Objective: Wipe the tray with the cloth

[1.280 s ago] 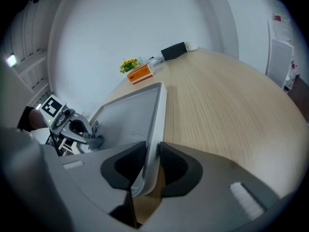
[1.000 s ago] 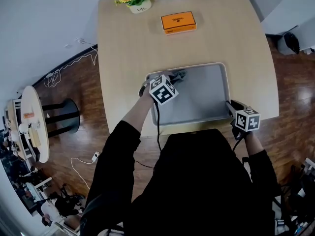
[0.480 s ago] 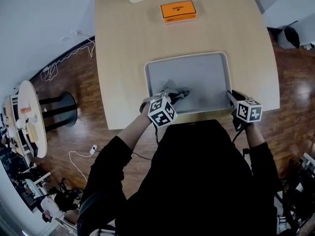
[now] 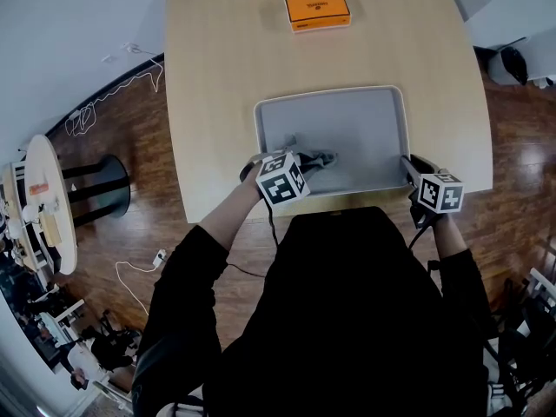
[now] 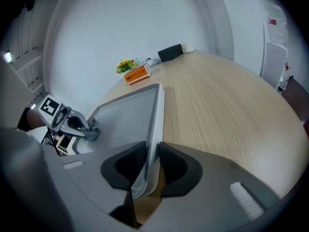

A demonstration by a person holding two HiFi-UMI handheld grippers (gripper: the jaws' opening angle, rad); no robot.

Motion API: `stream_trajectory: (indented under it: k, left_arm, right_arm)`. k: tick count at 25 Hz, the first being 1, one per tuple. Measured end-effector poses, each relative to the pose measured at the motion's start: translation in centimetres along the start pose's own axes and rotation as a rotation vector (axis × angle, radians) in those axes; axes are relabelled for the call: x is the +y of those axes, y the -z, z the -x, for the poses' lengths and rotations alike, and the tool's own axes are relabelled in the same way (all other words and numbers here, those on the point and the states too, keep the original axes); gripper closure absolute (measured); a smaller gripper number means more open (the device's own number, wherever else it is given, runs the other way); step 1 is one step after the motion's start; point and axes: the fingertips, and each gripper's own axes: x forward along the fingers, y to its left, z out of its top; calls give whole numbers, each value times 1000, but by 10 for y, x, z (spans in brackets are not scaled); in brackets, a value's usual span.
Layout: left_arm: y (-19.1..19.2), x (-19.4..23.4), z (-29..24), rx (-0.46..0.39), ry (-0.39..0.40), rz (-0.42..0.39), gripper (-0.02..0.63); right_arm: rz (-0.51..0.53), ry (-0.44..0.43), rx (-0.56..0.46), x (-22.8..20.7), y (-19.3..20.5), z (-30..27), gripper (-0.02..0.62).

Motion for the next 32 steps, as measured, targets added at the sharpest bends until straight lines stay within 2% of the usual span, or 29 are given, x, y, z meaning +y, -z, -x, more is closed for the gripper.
stream_trajectory:
  k: [4,7,9,12,15,20,24,26,27,30,32]
  left_arm:
    - [4,88,18,-2,-138,80,604]
    - [13,137,32,36,-264,85,603]
    - [17,149,38,34,-314,101,603]
    - [22,138,40,7,-352,140,603]
    - [26,91,33,-2,-294,121,603]
    - [40,-14,22,18,-71,73,603]
    - [51,-48,21,62,89,45,603]
    - [54,-38,22,81,136,30,603]
    - [54,-24,24,80,131,43,603]
    - [49,39,33,63,37,134,603]
    - [45,80,39,69,-34,155,603]
  right_arm:
    - [-2,7,-12,-1,-1,-1,503]
    - [-4,14,-19,-2,-1,-1,503]
    - [-8,16,-24,-2,-1,-1,503]
    - [-14,18,-30,-2,0,-1,505]
    - [-17,14,-31,-3,0,-2,505]
    - [-14,7,-28,-3,1,-1,503]
    - [-11,3,-19,-3,1,1,503]
    - [-10,5,-15,-4,2,1,503]
    - [-9,7,-15,-4,2,0,503]
    - [-12,8,-20,-4,2,0,503]
    - [-14,9,-23,-3,1,0,503]
